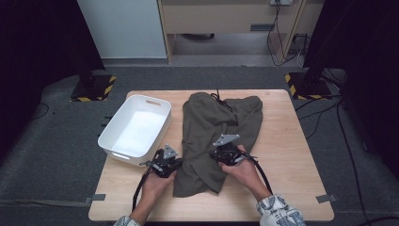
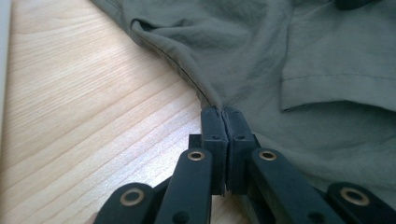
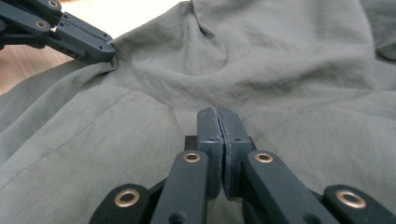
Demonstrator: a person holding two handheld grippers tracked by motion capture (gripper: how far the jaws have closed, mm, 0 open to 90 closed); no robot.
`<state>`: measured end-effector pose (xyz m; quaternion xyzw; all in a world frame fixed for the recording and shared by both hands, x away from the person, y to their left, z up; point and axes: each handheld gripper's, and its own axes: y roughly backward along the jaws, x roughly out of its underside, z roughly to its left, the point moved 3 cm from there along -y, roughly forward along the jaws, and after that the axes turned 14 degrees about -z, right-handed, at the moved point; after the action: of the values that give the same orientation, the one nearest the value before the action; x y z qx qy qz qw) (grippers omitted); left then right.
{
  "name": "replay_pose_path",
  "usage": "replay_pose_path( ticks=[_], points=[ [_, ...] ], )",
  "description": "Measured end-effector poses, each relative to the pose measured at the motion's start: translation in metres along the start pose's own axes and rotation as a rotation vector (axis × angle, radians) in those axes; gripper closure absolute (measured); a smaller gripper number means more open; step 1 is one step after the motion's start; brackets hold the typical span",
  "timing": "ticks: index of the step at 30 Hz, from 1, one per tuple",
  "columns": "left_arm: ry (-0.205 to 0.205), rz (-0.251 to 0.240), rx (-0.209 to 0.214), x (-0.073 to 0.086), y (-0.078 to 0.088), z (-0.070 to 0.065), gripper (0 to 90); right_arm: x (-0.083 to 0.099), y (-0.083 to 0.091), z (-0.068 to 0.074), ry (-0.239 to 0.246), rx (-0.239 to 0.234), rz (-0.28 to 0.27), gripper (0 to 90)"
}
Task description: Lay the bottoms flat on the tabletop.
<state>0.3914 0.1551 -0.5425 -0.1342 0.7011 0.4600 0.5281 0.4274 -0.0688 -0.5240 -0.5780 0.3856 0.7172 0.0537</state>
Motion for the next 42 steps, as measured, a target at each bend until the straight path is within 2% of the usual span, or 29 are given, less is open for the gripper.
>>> replay_pose_path(
  ticks=[6,10,17,24,31,34,35,37,40,42],
  points=[
    [0.023,-0.006,-0.012,-0.001,0.004,0.005,88.6,-0.002,0.028,-0.005,0.011,0.004,-0.047,89.4],
    [0.023,-0.007,-0.026,-0.001,0.005,0.008,88.6,0.005,0.056,-0.018,-0.006,0.031,-0.082,89.4],
    [0.014,-0.013,-0.062,-0.003,0.01,0.012,88.6,0.029,0.098,-0.043,-0.061,0.084,-0.13,89.3],
    [0.011,0.006,-0.087,-0.001,0.009,0.015,88.6,0.052,0.13,-0.065,-0.1,0.145,-0.135,89.6],
    [0.003,0.006,-0.112,-0.001,0.01,0.018,88.6,0.069,0.144,-0.079,-0.111,0.209,-0.102,89.7],
    [-0.011,0.01,-0.127,0.0,0.011,0.02,88.4,0.076,0.145,-0.084,-0.105,0.235,-0.075,89.6],
    [-0.014,0.01,-0.127,0.0,0.011,0.019,87.7,0.078,0.144,-0.085,-0.12,0.235,-0.071,89.2],
    [-0.007,-0.001,-0.112,-0.001,0.011,0.016,84.9,0.08,0.144,-0.085,-0.124,0.231,-0.071,86.2],
    [-0.018,-0.021,-0.108,-0.004,0.012,0.012,77.7,0.075,0.145,-0.083,-0.134,0.243,-0.107,70.4],
    [-0.025,-0.026,-0.122,-0.005,0.013,0.011,71.3,0.071,0.145,-0.081,-0.137,0.249,-0.134,60.2]
  ],
)
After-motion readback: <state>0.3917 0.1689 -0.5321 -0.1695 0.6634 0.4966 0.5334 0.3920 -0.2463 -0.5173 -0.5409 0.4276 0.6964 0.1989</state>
